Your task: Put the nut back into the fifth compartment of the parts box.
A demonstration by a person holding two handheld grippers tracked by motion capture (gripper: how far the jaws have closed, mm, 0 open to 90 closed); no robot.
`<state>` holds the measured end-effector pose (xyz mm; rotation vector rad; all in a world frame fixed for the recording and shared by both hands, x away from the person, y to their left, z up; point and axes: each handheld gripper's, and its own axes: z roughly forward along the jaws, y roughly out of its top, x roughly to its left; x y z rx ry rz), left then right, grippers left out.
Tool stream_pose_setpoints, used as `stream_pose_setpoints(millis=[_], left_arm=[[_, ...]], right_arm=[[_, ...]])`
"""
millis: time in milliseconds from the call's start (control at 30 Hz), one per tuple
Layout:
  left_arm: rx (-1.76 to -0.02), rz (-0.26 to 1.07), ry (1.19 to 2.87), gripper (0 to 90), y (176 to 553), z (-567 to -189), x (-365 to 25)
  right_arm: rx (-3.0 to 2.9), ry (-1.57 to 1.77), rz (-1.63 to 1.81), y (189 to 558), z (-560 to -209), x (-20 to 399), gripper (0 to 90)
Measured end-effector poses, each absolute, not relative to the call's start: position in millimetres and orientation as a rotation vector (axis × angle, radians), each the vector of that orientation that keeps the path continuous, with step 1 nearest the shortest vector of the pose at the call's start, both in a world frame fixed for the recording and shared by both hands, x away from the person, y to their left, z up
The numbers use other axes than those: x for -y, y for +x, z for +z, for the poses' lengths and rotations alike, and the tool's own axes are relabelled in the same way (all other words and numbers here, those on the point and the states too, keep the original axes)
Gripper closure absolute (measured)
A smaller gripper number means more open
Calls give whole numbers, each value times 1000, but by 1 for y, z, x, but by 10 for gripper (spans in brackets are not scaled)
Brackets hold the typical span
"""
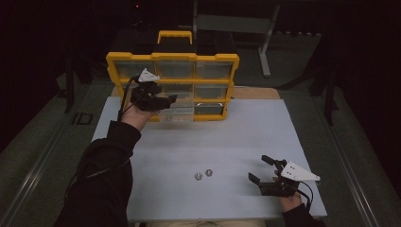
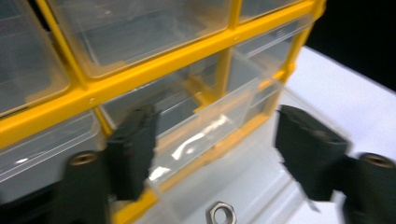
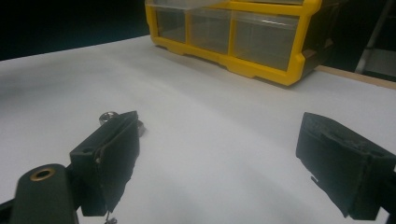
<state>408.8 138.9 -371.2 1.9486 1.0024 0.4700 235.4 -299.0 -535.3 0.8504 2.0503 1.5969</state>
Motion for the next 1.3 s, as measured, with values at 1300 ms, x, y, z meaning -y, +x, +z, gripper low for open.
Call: stream_pose_setpoints(millis=[1300], left_arm=[[-658,287,1941,10,325,-398,-121]], right_arm=[[-2052,843,1594,235,-535,299,137]])
